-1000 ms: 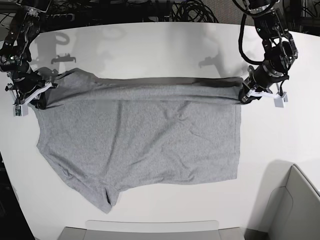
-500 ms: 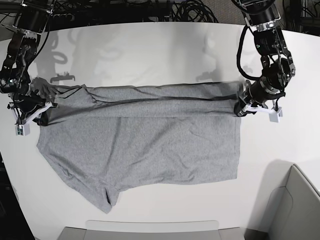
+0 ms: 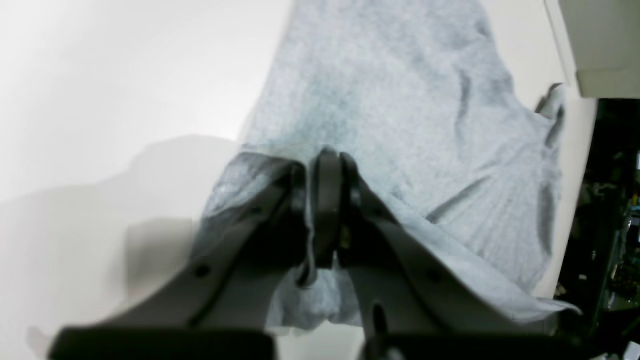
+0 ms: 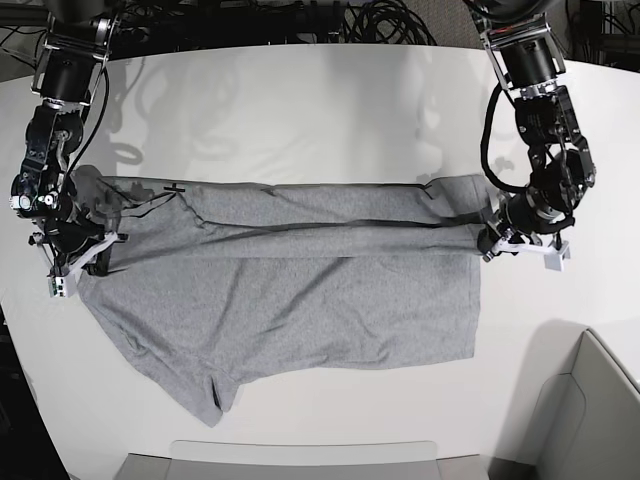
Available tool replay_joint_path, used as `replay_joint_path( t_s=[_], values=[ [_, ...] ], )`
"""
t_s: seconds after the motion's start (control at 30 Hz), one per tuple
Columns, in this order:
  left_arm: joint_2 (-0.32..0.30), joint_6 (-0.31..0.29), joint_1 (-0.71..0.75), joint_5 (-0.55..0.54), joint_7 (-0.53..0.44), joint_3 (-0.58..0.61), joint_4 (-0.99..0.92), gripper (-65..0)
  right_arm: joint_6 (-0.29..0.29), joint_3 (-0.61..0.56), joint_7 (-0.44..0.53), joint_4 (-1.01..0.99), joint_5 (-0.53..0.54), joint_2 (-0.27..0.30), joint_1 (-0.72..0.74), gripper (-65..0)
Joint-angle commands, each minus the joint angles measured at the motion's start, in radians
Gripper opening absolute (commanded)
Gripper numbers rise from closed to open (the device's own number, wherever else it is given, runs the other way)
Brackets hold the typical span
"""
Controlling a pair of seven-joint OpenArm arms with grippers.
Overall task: Fold the T-shirt properly
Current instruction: 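Lift the shoulder edge with both grippers and fold it over the shirt body, then lay the folded edge down and drag the shirt toward the robot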
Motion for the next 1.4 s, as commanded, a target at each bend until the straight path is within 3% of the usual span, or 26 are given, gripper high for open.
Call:
replay_joint_path(
  t_s=[0.0,0.33,0.4,0.47,0.57,0.77,0.97,1.13,1.37],
  values=[
    [-0.011,-0.004,-0.024,-0.008,-0.014,-0.001,0.016,-65.0,0.001,0.005,0.029,0.003,0.000,0.024,0.027,-65.0],
    [-0.017,-0.003,-0.059,-0.008,-0.047,-0.001,-0.038,-65.0,0.001,-0.100,0.112,-0.135,0.000,0.041,0.074,-65.0],
    [-0.017,-0.003,-0.058,-0.008,-0.047,-0.001,-0.032,-59.4,0.001,-0.098,0.112,-0.132,0.000,0.041,0.074,-64.8],
    [-0.017,-0.001,-0.058,-0.008,-0.047,-0.001,-0.029,-54.2,0.001,-0.093,0.112,-0.129,0.001,0.043,0.076,-56.9],
    [-0.017,-0.001,-0.058,-0.008,-0.043,-0.003,-0.009,-53.1,0.001,-0.093,0.112,-0.110,0.007,0.070,0.076,-47.6],
    [-0.017,-0.001,-0.055,-0.017,-0.040,-0.011,0.011,-51.7,0.001,-0.087,0.104,-0.051,0.171,0.139,0.048,-45.2],
    [-0.017,-0.001,0.060,-0.017,-0.038,-0.014,0.154,-51.7,0.001,0.104,0.054,0.097,0.239,0.153,-0.134,-45.2],
    [-0.012,-0.001,0.152,-0.017,-0.038,-0.014,0.254,-51.7,0.008,0.286,0.008,0.186,0.245,0.090,-0.299,-45.2],
    [-0.006,-0.001,0.186,-0.017,-0.038,-0.011,0.286,-51.5,0.008,0.292,0.006,0.072,0.441,0.084,-0.398,-45.2]
  ],
)
